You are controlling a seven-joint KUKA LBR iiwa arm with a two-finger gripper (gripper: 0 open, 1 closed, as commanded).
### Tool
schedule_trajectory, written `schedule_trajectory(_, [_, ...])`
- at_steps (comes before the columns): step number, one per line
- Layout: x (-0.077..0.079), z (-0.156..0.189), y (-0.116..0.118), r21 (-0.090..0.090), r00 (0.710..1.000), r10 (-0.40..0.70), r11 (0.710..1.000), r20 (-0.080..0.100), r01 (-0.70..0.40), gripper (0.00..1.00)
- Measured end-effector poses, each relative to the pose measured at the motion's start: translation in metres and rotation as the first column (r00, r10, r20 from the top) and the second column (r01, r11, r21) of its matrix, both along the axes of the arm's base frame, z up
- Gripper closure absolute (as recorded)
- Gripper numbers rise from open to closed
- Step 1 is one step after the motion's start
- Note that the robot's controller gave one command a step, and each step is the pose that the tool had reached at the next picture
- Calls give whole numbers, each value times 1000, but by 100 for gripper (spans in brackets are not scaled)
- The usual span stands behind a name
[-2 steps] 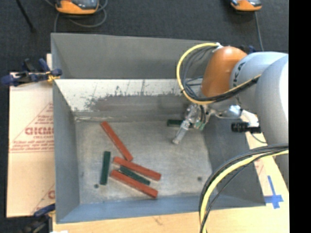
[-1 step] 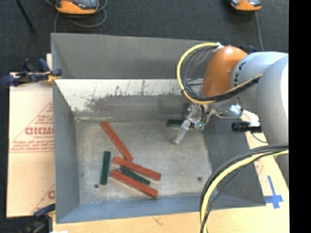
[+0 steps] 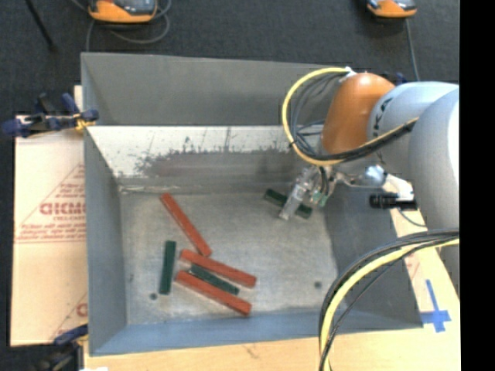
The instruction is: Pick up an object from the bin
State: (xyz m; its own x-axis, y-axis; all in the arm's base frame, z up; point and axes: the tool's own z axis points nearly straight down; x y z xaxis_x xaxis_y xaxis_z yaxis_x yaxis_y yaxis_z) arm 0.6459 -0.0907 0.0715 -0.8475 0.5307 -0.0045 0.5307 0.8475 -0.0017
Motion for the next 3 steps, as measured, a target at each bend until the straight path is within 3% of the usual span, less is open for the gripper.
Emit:
schedule_trajectory(1, [3, 58, -1, 1, 1000, 2, 1000, 7, -2, 100])
schedule_trajectory(3, [6, 120, -3, 2, 1000, 9, 1000, 5, -9, 100])
